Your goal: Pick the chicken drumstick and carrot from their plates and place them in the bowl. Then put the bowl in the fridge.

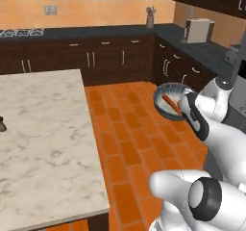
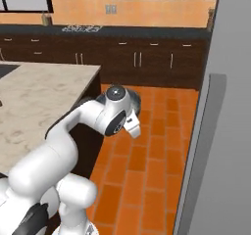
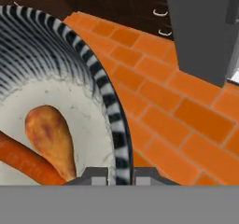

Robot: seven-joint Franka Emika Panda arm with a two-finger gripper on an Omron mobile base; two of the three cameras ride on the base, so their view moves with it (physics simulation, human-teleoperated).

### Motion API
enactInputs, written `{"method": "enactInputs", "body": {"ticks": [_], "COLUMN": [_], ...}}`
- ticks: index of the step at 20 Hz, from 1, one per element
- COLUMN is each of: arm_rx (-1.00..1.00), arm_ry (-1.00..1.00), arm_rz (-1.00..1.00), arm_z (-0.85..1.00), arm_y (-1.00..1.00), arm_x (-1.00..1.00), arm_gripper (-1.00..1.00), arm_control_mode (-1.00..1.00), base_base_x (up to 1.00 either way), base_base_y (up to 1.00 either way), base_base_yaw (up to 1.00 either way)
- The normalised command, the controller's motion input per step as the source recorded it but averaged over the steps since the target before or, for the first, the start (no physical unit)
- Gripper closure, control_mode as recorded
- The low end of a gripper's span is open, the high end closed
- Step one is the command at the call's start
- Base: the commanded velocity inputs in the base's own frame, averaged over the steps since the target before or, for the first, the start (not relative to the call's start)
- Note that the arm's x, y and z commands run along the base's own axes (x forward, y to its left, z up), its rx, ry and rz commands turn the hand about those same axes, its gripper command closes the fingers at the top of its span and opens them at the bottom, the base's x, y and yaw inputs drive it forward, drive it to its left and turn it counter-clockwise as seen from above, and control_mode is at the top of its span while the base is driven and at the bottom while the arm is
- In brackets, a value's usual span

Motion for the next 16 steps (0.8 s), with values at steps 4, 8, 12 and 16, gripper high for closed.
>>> {"method": "enactInputs", "body": {"ticks": [4, 8, 12, 16], "arm_rx": [0.0, 0.0, 0.0, 0.0], "arm_ry": [0.0, 0.0, 0.0, 0.0], "arm_rz": [0.0, 0.0, 0.0, 0.0], "arm_z": [0.0, 0.0, 0.0, 0.0], "arm_y": [0.0, 0.0, 0.0, 0.0], "arm_x": [0.0, 0.0, 0.0, 0.0], "arm_gripper": [1.0, 1.0, 1.0, 1.0], "arm_control_mode": [1.0, 1.0, 1.0, 1.0], "base_base_x": [1.0, 1.0, 1.0, 1.0], "base_base_y": [-0.2, -0.24, -0.5, -0.37], "base_base_yaw": [0.07, 0.07, -0.02, -0.53]}}
